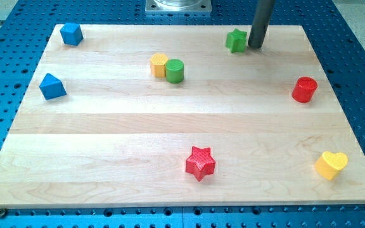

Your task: Move red star upwards

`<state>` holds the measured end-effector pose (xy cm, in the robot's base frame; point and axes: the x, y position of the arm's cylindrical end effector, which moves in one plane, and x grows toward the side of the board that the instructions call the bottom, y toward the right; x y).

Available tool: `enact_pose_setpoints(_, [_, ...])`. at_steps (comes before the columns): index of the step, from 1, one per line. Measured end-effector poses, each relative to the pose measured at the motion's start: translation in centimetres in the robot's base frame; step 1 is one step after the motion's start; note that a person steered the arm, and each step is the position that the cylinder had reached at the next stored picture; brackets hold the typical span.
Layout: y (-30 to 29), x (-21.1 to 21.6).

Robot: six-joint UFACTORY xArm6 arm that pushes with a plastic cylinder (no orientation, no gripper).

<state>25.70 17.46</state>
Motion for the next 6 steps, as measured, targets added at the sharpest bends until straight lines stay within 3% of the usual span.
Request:
enact_pose_setpoints(1, [0.2, -2.2])
enact_pose_setpoints(2, [-8.0, 0.6])
enact_pose_setpoints(3, [-16.8, 6.9])
enact_pose_setpoints(4, [-18.6, 10.9])
enact_pose_setpoints(5, [-12.5, 12.8])
enact_pose_setpoints(6, [-14.9, 19.9])
